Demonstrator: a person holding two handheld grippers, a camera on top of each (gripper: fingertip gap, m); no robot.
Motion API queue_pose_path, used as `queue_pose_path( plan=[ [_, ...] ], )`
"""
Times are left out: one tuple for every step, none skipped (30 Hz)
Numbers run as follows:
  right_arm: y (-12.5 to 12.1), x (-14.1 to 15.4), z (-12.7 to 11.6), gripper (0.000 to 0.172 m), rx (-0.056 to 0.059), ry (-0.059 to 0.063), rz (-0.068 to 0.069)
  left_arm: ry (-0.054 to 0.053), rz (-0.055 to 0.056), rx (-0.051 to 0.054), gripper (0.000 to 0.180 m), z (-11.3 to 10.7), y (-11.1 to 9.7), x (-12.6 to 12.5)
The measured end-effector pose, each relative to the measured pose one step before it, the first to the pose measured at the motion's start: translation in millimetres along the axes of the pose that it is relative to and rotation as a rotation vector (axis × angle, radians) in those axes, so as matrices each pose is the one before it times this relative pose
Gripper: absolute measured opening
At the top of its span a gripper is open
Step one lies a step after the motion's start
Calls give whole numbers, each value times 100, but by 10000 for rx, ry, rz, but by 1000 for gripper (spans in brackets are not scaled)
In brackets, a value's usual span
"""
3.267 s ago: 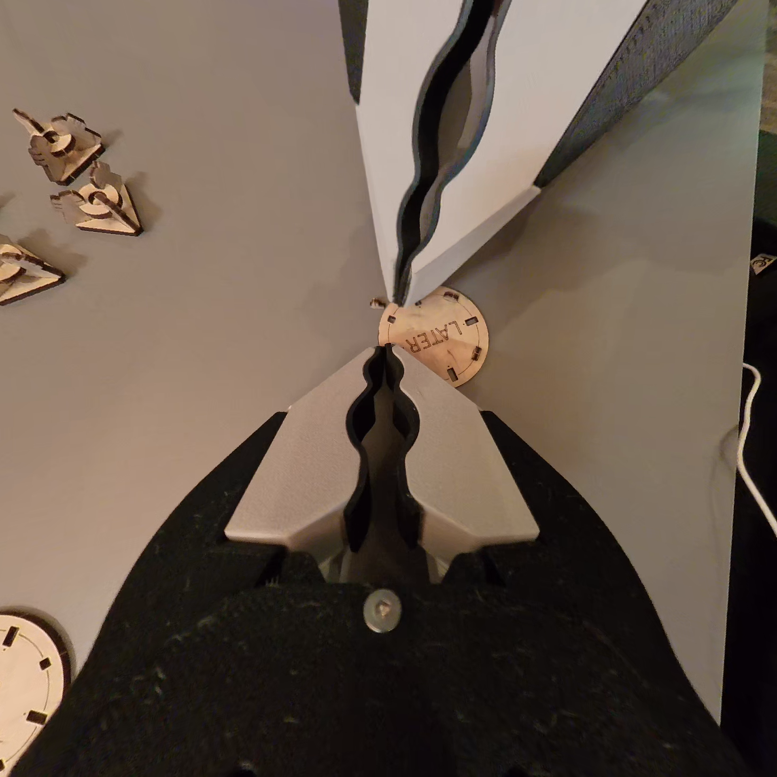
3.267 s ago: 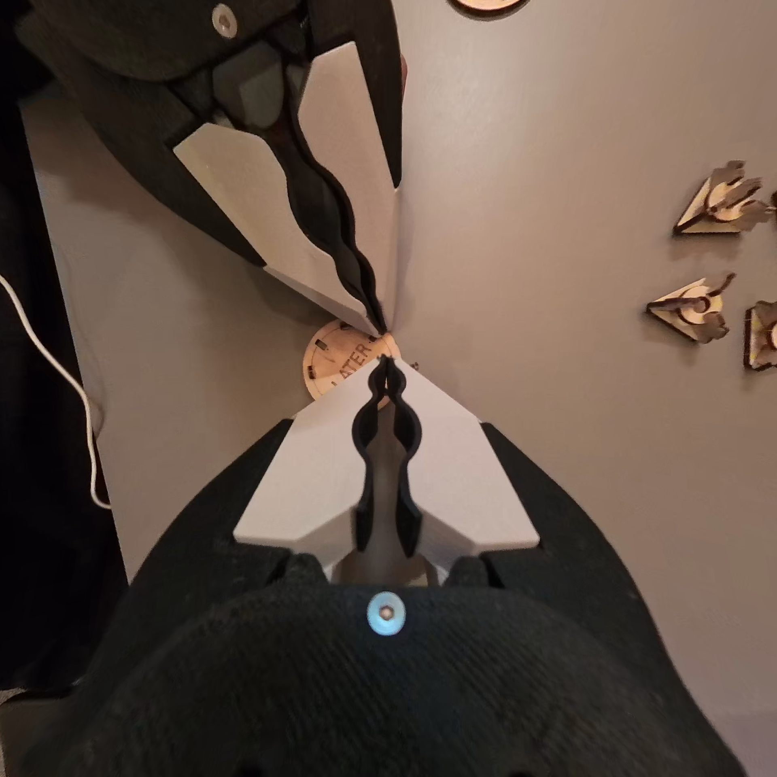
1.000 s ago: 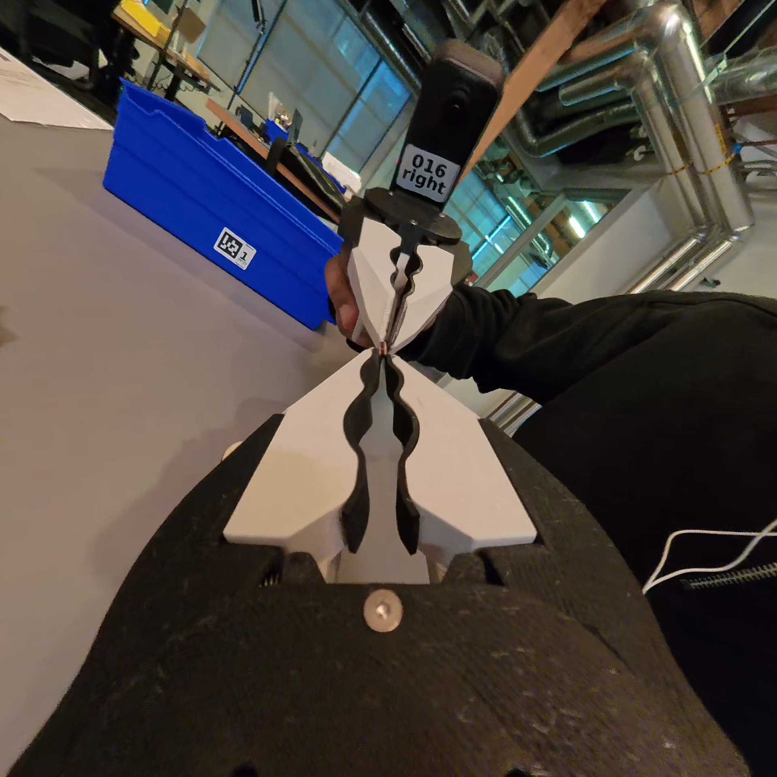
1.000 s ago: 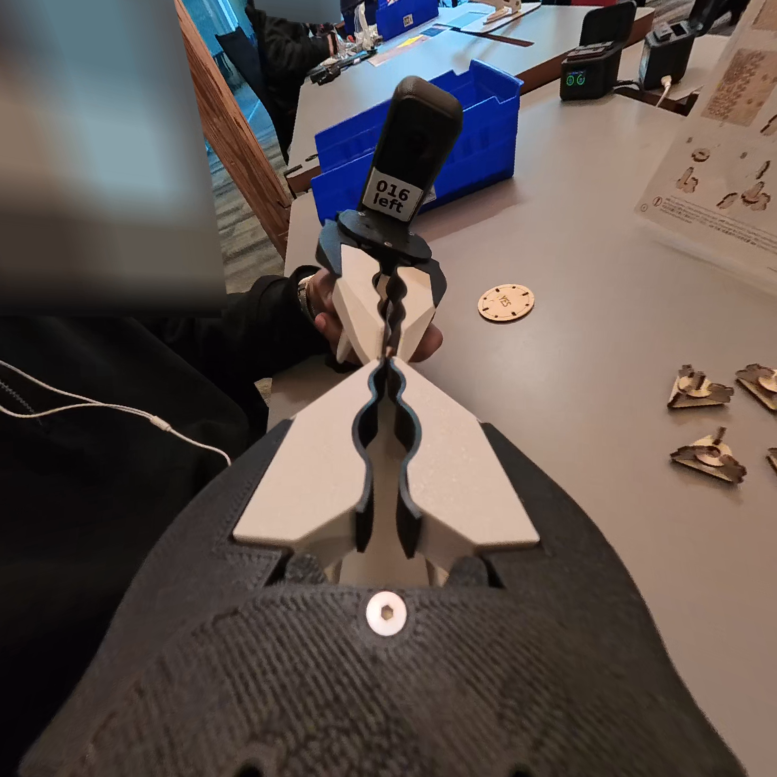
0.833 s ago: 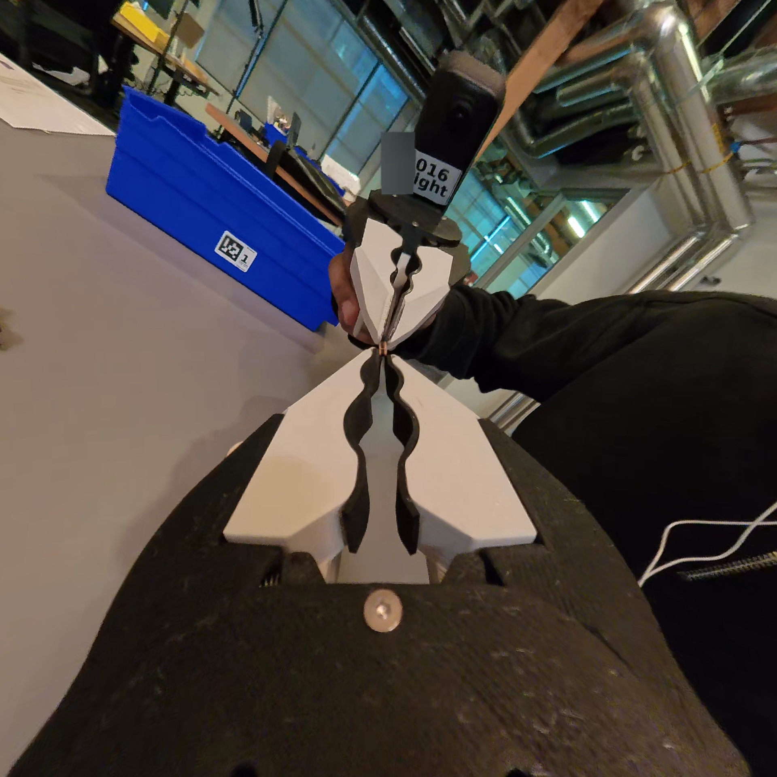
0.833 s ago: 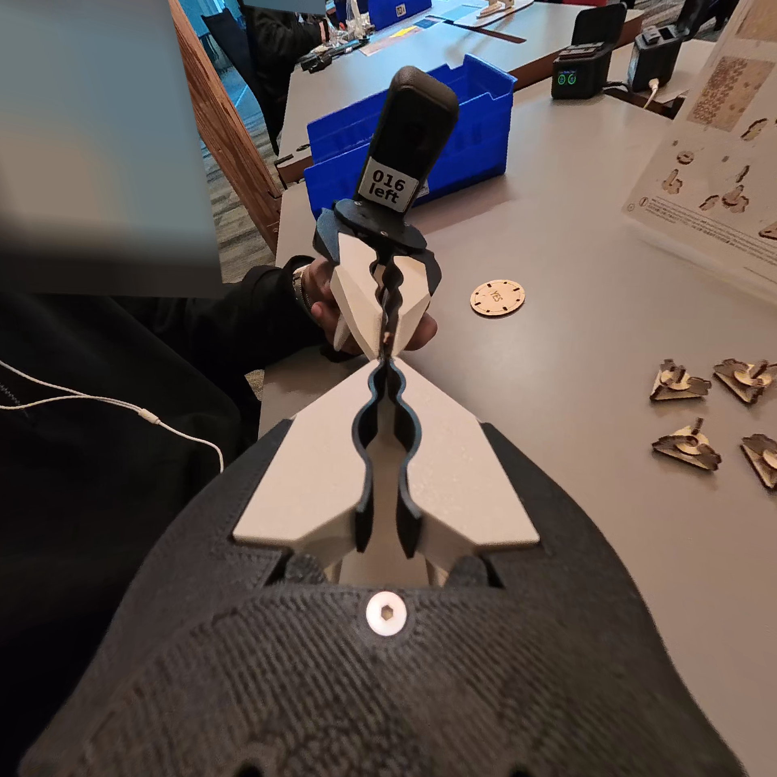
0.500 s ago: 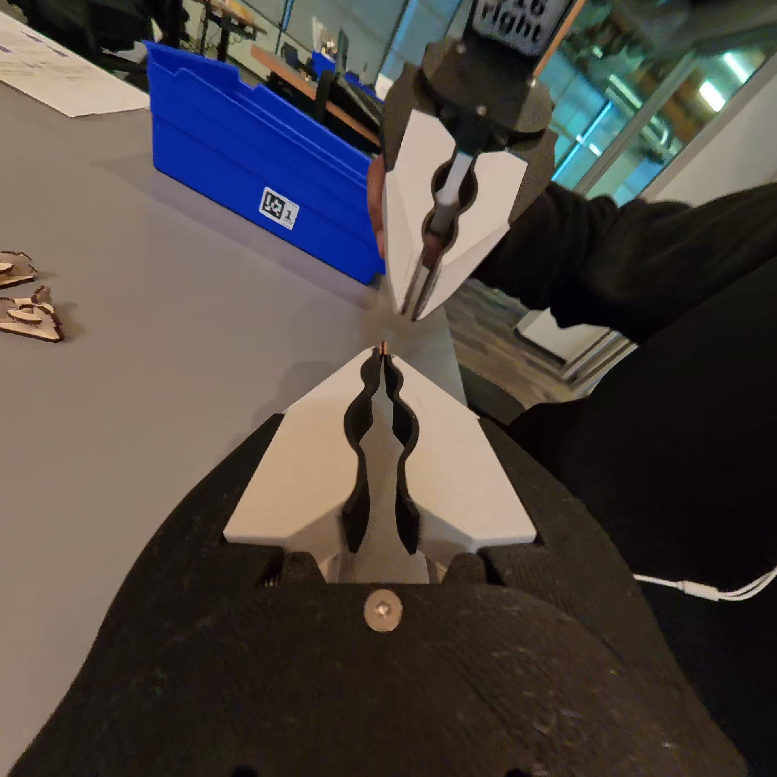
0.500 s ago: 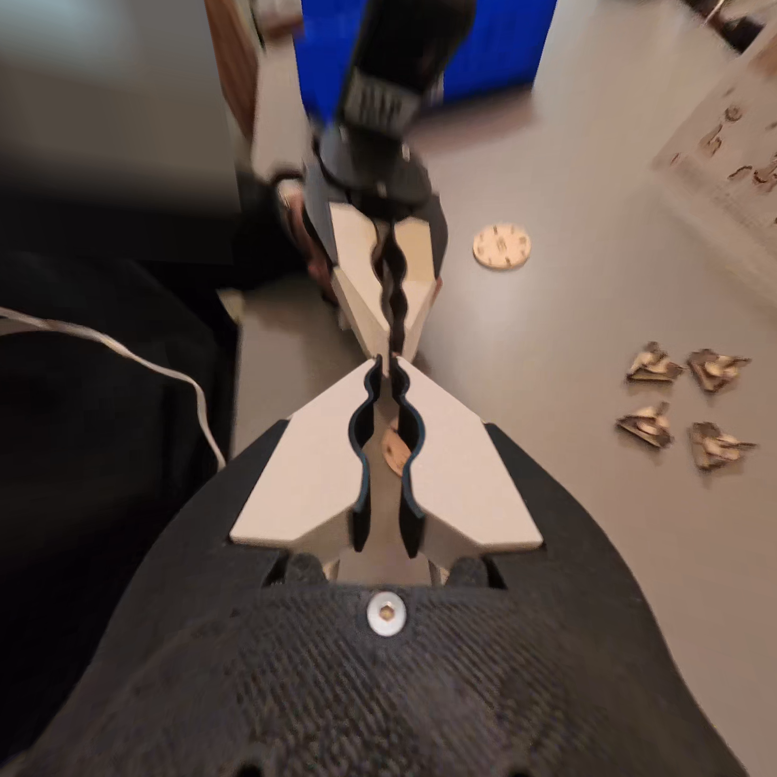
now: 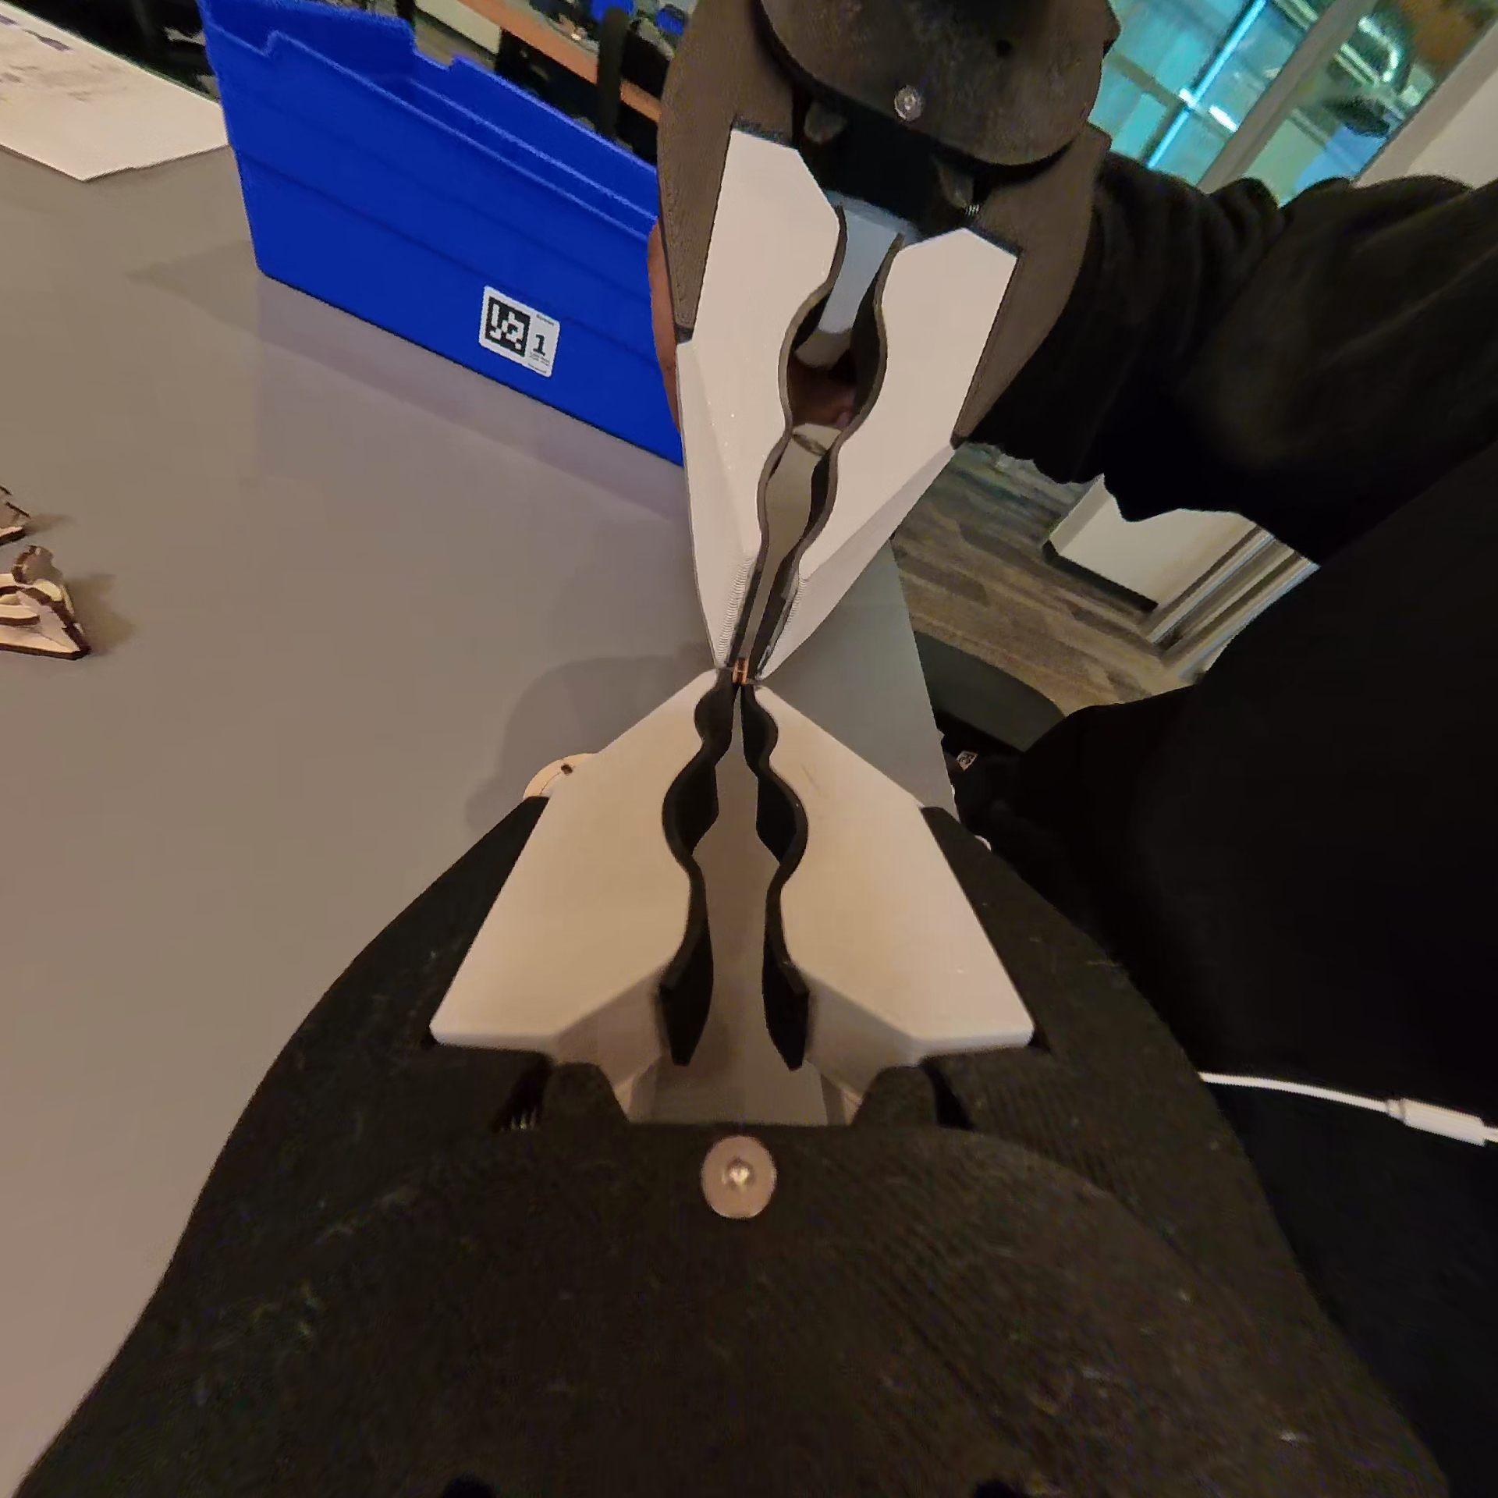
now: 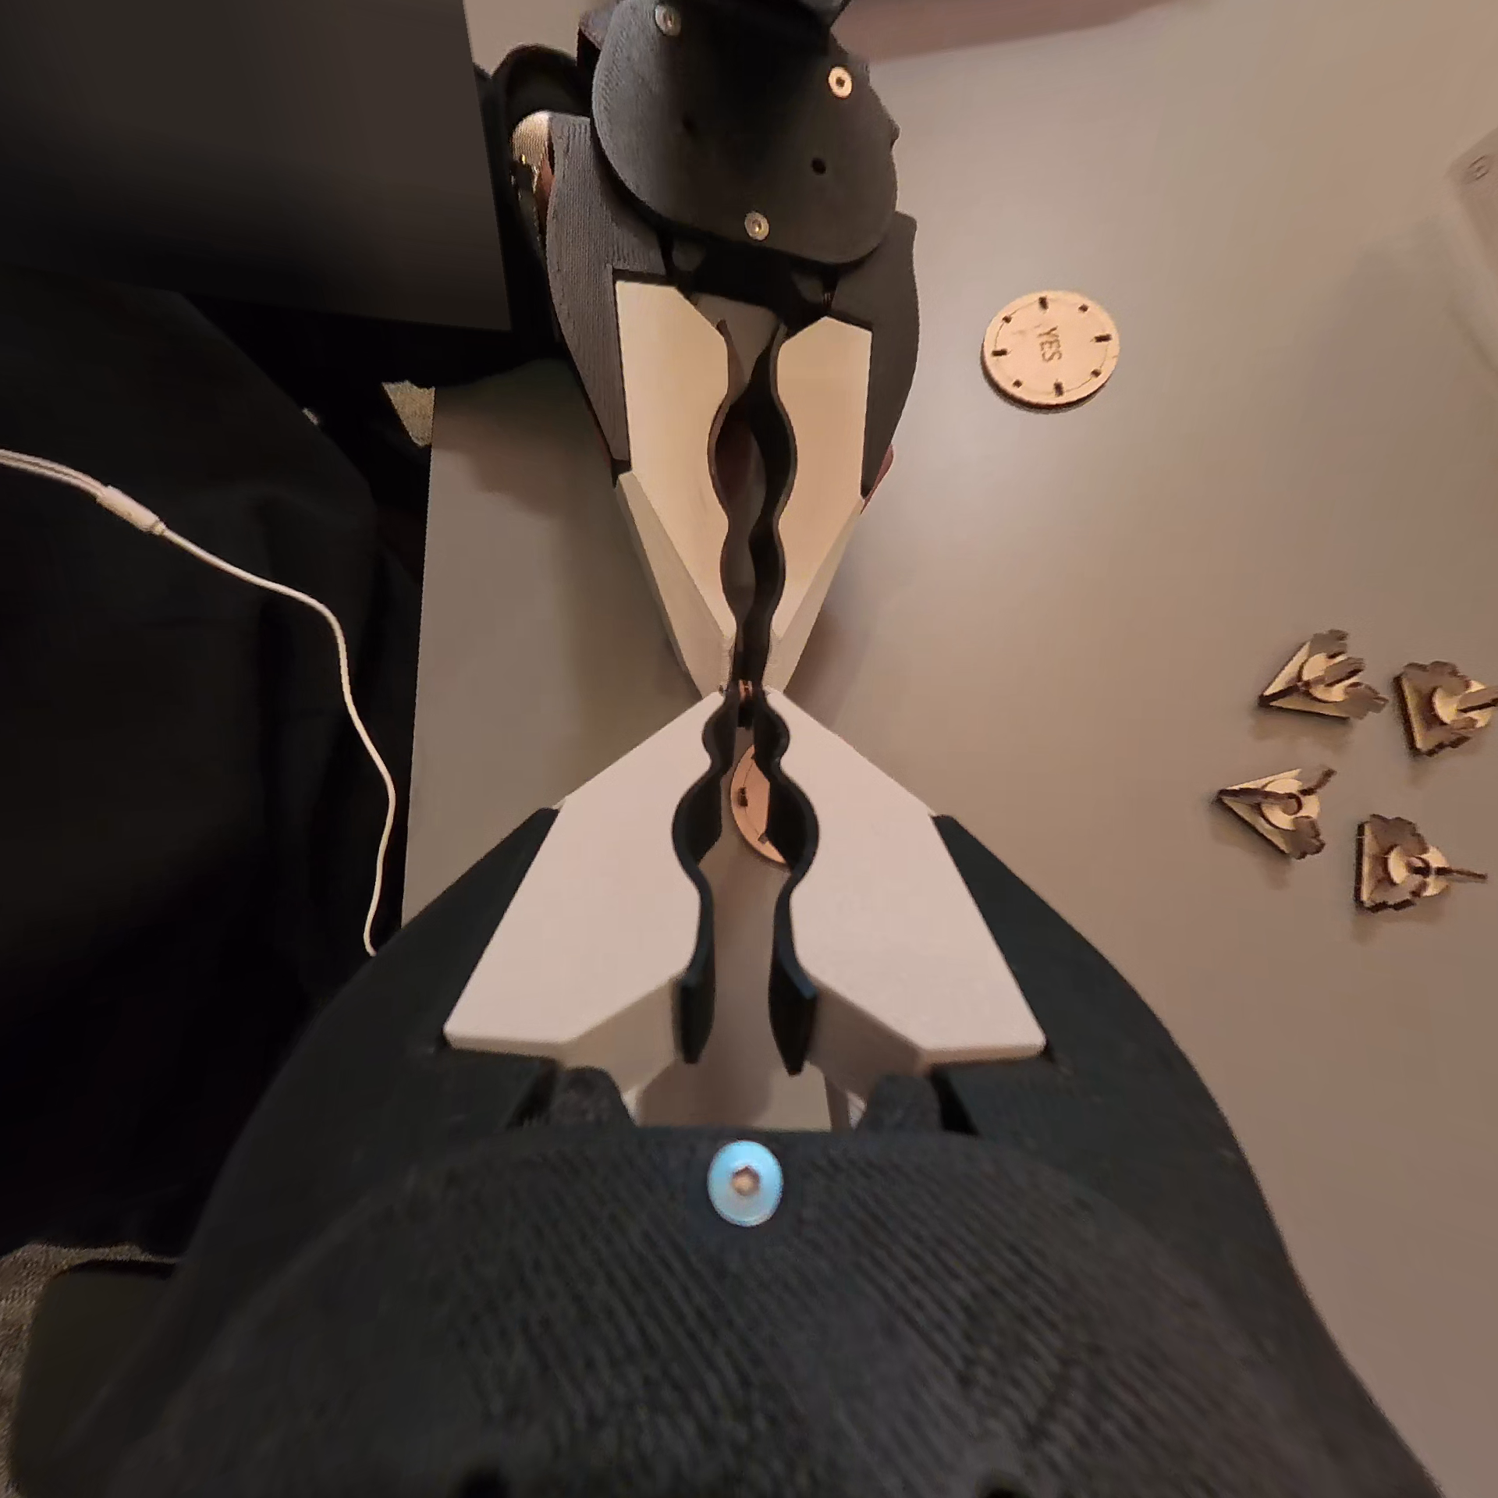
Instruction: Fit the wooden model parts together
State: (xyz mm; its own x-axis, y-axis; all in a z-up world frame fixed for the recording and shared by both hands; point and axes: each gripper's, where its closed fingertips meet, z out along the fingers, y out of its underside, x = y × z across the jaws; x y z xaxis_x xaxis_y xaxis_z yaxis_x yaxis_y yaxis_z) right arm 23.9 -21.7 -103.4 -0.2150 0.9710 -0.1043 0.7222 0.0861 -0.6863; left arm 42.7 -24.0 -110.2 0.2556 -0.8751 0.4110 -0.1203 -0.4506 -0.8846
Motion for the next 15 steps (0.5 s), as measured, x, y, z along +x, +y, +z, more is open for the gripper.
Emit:
queue_pose_path(
  plan=[
    [52,28,25,1,-12,11,4,-50,16,-47,0,49,101,-59],
    [17,75,15,1,30,44,31,-45,-15,-18,0,23,40,-99],
    [-20,108,0,1,76,49,64,-33,-48,19,0,-34,-22,-104],
    [-29,80,13,1,124,23,100,-34,-55,31,0,-64,-49,-116],
    [73,36,34,1,101,-20,113,6,-47,41,0,-77,-80,-39],
    [113,26,43,1,81,-39,113,-24,-13,6,0,-38,-3,-59],
    [190,21,37,1,24,-37,82,-53,24,-25,0,11,45,-78],
    [224,5,21,1,-7,-27,42,-64,46,-52,0,60,91,-52],
    [177,9,19,1,-10,-14,20,-45,40,-51,0,77,102,-35],
    [123,-14,-2,1,3,-6,31,-25,22,-41,0,53,68,-3],
    [102,-7,-10,1,-12,3,28,-10,4,-19,0,20,40,-16],
    [92,26,-36,1,-15,36,9,-13,-16,12,0,-26,-20,-36],
    [41,96,-59,1,11,81,-13,-20,-34,48,0,-51,-77,-76],
    [-109,65,-113,1,108,60,26,-17,-43,57,0,-66,-96,-68],
    [-376,14,-183,1,276,-31,174,-21,-27,57,0,-70,-102,-72]
  ],
)
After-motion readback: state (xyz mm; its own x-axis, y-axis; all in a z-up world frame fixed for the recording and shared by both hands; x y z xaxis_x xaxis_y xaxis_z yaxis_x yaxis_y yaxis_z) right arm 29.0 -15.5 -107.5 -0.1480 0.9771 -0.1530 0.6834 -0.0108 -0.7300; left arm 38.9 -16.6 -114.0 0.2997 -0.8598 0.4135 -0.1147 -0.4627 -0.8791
